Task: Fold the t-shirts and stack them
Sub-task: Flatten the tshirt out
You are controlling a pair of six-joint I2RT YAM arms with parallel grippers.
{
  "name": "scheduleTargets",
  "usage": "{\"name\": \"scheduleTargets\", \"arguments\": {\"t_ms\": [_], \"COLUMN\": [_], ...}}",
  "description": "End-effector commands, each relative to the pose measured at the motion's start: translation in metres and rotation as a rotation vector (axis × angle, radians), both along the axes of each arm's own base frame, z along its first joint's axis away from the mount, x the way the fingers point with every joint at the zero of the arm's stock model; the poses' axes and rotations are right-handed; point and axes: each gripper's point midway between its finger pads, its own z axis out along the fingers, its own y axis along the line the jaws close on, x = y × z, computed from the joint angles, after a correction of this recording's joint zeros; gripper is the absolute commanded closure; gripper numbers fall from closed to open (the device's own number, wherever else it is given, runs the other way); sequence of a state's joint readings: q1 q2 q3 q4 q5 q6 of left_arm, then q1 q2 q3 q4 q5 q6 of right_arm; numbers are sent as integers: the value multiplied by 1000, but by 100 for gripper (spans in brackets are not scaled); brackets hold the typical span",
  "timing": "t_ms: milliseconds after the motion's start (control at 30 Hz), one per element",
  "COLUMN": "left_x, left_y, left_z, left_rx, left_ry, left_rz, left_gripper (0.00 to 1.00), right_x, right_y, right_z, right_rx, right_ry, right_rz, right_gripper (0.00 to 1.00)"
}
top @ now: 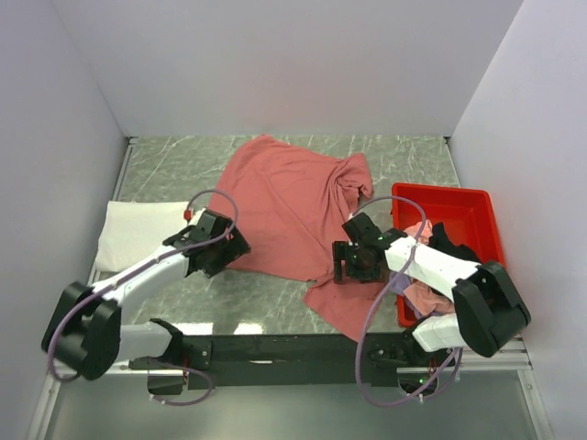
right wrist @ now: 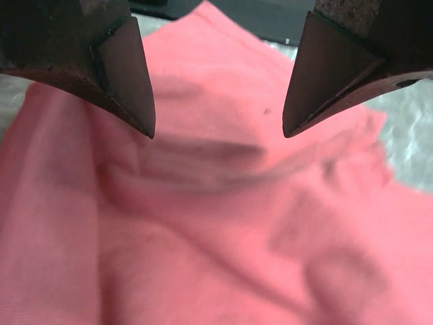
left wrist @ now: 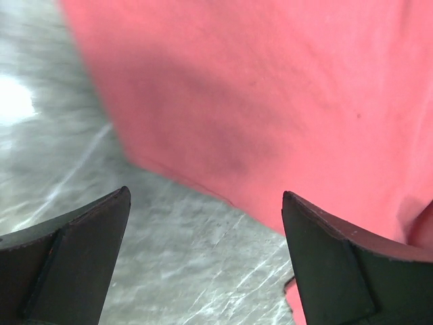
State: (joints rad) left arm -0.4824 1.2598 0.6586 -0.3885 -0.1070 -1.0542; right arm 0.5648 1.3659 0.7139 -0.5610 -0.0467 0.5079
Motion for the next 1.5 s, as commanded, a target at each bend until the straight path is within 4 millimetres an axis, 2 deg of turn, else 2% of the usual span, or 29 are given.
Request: {"name": "scheduleTargets", "arguments": {"t_ms": [0, 33, 133, 200, 267, 300, 367, 400, 433, 467, 500, 533, 600, 733, 867, 967, 1000, 1067, 1300, 1367, 1400, 1467], "left_x": [-10, -15, -16, -11, -4, 1, 11, 16, 17, 20, 27, 27, 33, 39, 45, 48, 51, 50, 72, 77, 84, 90], "left_y": [28, 36, 53, 60, 63, 66, 63, 61, 62, 62, 62, 62, 62, 65, 56, 53, 52, 54, 47, 46, 44, 42], "left_z": [10, 11, 8, 5, 0, -3, -8, -6, -14, -16, -14, -22, -20, -27, -29, -28, -25, -21, 7, 4, 11, 6], "left_rx": [70, 86, 142, 162, 170, 169, 170, 170, 188, 199, 206, 224, 239, 281, 258, 251, 253, 267, 303, 332, 346, 377], "left_ry": [-6, 3, -3, -1, 8, 10, 15, 12, 39, 44, 38, 65, 67, 88, 88, 92, 87, 92, 57, 75, 67, 88], "left_rz": [125, 156, 217, 236, 253, 263, 249, 245, 245, 248, 250, 249, 251, 251, 217, 205, 204, 203, 120, 103, 90, 74], "left_gripper": [1, 0, 0, 1, 6, 15, 23, 31, 38, 38, 47, 51, 61, 64, 67, 89, 99, 99, 99, 99, 98, 96], "right_x": [5, 9, 11, 11, 12, 13, 12, 12, 11, 11, 12, 12, 12, 12, 13, 15, 15, 14, 14, 14, 15, 16], "right_y": [22, 31, 47, 50, 50, 49, 47, 46, 44, 43, 42, 41, 39, 39, 39, 38, 37, 38, 39, 39, 39, 38], "right_z": [38, 52, 71, 75, 78, 79, 77, 77, 74, 74, 74, 73, 72, 70, 68, 67, 66, 66, 59, 58, 58, 56], "right_rx": [94, 127, 176, 188, 191, 188, 183, 175, 167, 163, 159, 152, 141, 143, 138, 126, 123, 127, 124, 125, 126, 127], "right_ry": [-87, -124, -166, -181, -197, -205, -203, -206, -200, -200, -202, -204, -203, -199, -199, -205, -201, -202, -187, -185, -185, -180], "right_rz": [127, 154, 215, 230, 231, 228, 229, 223, 221, 218, 215, 212, 208, 208, 213, 211, 213, 221, 232, 242, 240, 239], "right_gripper": [18, 18, 18, 18, 18, 18, 18, 18, 18, 18, 18, 18, 18, 18, 18, 18, 18, 18, 18, 18, 18, 18]}}
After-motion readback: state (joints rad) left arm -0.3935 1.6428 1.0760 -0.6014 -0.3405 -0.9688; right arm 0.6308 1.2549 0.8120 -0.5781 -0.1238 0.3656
